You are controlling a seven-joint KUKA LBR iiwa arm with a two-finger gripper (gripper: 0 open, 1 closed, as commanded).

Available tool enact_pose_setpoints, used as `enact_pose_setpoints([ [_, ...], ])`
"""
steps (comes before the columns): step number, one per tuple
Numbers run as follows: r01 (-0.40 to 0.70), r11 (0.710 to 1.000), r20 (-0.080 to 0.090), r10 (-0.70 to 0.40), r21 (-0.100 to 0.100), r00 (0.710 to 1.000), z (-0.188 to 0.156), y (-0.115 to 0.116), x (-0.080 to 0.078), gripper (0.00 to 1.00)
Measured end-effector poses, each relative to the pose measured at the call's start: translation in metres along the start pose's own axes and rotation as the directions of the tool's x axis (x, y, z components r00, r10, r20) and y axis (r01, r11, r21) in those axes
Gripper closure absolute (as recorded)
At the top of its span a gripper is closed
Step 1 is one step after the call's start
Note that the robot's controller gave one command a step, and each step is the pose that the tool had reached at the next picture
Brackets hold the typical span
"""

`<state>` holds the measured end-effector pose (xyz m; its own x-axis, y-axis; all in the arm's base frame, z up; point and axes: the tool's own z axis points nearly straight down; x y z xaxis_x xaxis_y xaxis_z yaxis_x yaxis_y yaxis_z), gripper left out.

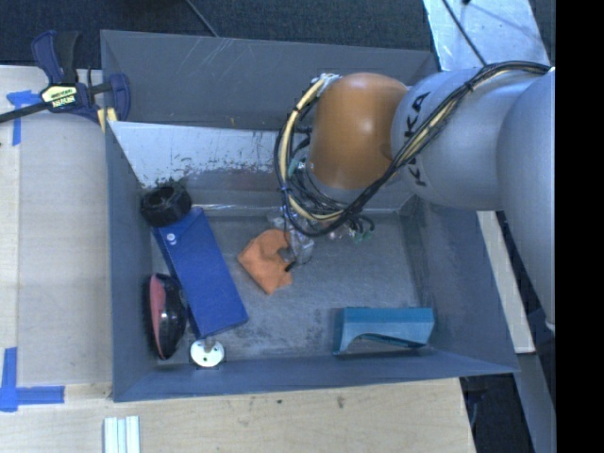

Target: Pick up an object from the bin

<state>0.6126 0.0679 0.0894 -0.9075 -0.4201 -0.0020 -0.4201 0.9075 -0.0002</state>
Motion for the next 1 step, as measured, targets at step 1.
enact_pose_setpoints([
  [1, 0.0, 1.0, 0.005, 0.0, 0.002, 1.0, -0.0065, -0.0005, -0.0014, 1.0],
])
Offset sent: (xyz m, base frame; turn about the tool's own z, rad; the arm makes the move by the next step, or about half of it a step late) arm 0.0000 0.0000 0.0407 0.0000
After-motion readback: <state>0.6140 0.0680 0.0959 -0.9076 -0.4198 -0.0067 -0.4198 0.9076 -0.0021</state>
